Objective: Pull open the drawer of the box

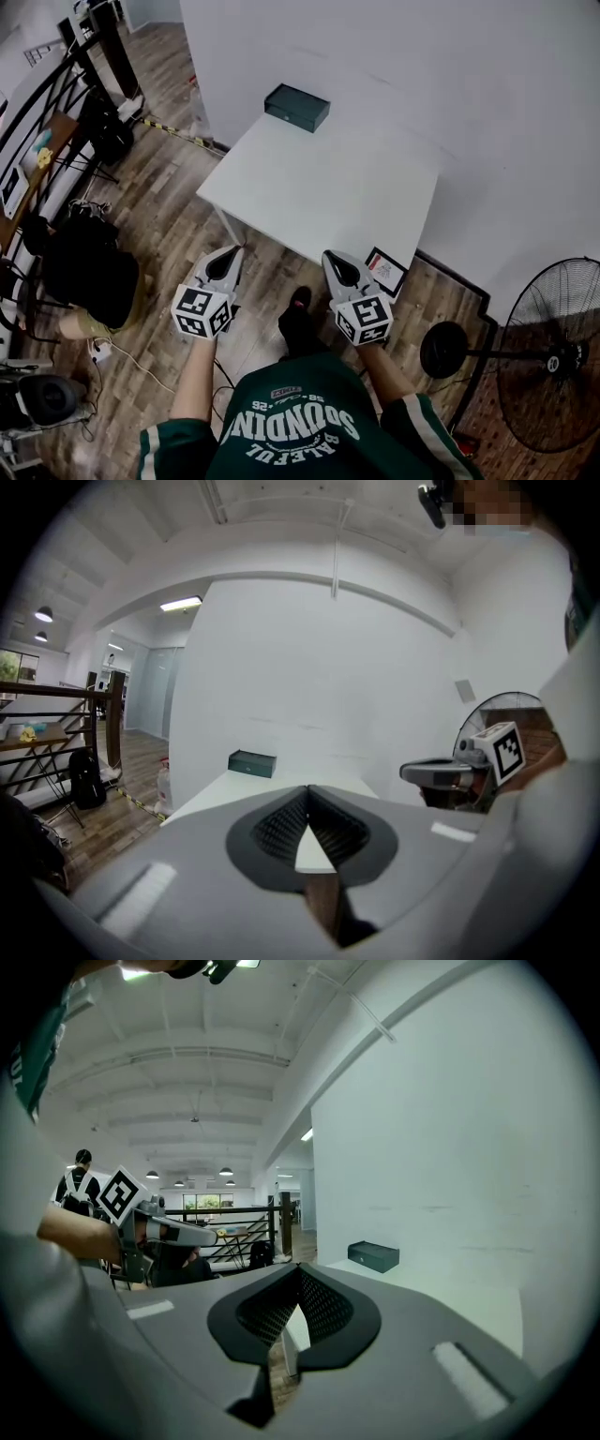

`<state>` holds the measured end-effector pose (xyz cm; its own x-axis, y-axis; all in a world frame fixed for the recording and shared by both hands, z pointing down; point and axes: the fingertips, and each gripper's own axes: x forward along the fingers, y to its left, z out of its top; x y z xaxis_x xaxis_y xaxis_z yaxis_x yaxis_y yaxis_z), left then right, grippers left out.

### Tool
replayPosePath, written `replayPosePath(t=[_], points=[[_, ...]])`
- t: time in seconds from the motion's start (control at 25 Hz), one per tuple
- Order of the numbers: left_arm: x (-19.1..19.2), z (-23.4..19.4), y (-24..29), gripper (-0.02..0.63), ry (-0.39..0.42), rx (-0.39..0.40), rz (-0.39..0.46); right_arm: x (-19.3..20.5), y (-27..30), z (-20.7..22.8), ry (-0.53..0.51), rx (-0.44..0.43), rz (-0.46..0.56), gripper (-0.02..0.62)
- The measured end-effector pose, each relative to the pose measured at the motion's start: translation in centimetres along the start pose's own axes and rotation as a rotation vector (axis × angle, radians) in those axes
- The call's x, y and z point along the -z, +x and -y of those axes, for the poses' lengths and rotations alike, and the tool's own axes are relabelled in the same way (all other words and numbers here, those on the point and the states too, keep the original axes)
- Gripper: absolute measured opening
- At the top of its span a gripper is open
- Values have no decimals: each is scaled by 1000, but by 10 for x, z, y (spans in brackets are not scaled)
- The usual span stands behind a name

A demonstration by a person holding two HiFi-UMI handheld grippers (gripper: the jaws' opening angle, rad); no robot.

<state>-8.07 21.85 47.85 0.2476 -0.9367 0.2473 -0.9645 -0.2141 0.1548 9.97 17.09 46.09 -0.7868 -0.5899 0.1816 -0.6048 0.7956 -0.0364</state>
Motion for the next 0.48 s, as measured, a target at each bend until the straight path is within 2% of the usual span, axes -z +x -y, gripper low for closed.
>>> replayPosePath(t=[0.16,0.48], points=[[-11,-26,30,52,2,-1,-6,-10,38,22,9,18,6,2],[-49,-70,122,52,18,26,-15,-37,119,88,14,50,12,2]])
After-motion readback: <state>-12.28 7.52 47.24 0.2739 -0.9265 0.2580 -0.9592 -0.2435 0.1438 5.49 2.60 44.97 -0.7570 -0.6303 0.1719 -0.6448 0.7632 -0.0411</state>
